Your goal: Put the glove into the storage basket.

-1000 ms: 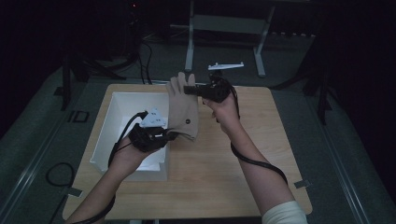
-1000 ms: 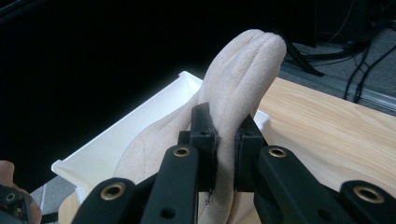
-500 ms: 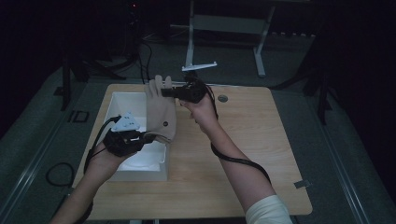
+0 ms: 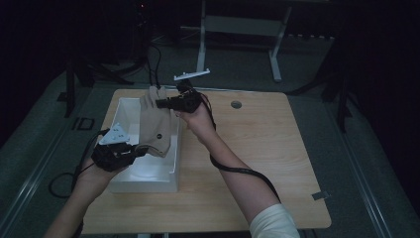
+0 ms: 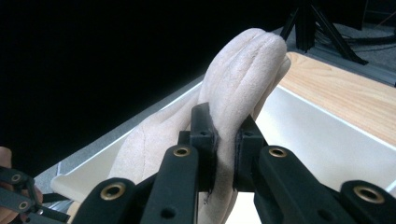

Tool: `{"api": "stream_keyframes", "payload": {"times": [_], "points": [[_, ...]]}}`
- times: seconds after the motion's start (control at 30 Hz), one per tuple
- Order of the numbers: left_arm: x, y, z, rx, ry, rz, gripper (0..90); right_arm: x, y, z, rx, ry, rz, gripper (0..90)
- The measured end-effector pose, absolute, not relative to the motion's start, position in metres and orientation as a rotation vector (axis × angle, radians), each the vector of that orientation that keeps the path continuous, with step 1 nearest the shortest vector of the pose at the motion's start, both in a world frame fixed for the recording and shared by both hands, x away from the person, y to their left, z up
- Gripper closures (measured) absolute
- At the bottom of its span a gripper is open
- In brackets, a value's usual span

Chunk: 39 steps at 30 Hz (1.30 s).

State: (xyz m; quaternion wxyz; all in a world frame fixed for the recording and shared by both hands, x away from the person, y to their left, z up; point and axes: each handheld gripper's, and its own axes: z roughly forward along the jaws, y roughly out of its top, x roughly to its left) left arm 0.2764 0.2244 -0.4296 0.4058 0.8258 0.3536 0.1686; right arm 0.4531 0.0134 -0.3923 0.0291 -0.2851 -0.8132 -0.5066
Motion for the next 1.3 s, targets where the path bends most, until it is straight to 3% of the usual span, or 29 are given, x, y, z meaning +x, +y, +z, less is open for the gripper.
{"api": "stream_keyframes", "payload": {"times": [0.53, 0.9, 0.97, 1.03, 1.07, 1.13, 1.3], "points": [[0.272, 0.226, -0.468, 2.165, 1.021, 0.416, 81.5, 0.451, 0.036, -0.441, -0.923, -2.570, -1.405, 82.3], [0.277, 0.226, -0.479, 2.184, 1.044, 0.376, 80.6, 0.454, 0.044, -0.450, -0.942, -2.602, -1.321, 82.0], [0.280, 0.226, -0.481, 2.202, 1.062, 0.327, 76.3, 0.456, 0.046, -0.450, -0.939, -2.598, -1.293, 78.2], [0.280, 0.222, -0.483, 2.223, 1.058, 0.367, 69.4, 0.456, 0.046, -0.449, -0.963, -2.596, -1.296, 69.7], [0.280, 0.222, -0.483, 2.223, 1.058, 0.367, 65.3, 0.456, 0.046, -0.449, -0.963, -2.596, -1.296, 69.7], [0.280, 0.220, -0.484, 2.221, 1.070, 0.377, 61.5, 0.458, 0.042, -0.447, -0.994, -2.582, -1.310, 62.2], [0.280, 0.220, -0.482, 2.188, 1.094, 0.380, 56.5, 0.462, 0.030, -0.445, -1.013, -2.566, -1.331, 53.9]]}}
